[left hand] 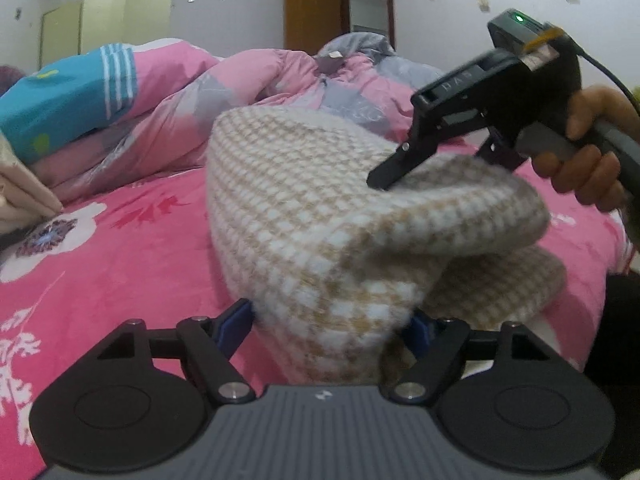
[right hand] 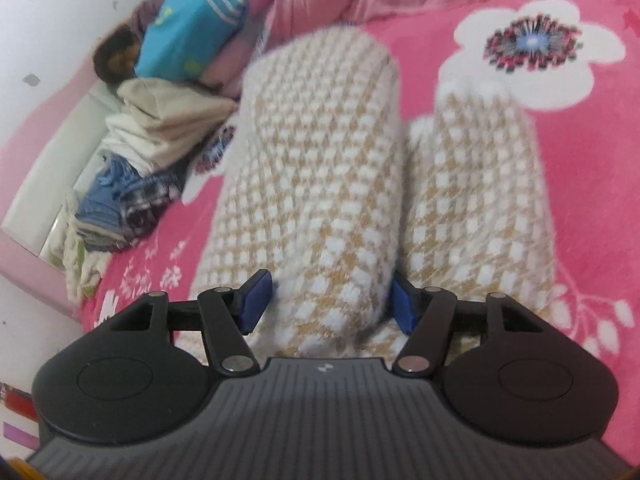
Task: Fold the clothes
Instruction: 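Grasp the coat's folded end with the left gripper and lift it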
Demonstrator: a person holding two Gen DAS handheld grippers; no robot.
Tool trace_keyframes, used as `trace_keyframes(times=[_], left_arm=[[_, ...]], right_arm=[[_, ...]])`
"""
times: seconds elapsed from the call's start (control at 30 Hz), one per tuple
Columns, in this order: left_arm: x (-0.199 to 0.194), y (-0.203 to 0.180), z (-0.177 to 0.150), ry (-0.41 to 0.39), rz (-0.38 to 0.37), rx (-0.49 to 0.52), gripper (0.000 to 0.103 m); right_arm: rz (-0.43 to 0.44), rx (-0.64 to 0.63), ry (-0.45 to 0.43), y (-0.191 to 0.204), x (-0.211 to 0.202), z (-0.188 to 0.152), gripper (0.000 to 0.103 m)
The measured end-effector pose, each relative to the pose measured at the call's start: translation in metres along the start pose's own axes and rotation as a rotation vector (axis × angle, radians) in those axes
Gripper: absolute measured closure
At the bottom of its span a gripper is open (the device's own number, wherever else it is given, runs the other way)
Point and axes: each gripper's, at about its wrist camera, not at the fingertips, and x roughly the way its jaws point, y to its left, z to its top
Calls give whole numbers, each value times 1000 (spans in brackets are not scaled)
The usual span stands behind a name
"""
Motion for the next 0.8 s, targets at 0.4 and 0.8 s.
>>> trace_keyframes(times=[0.4, 0.8], left_arm=[[0, 5, -5, -33, 132, -96, 43], [4, 16, -19, 35, 69, -130, 35]], right_arm=[[167, -120, -172, 54, -67, -3, 83], [181, 53, -189, -34, -72, -47, 83]])
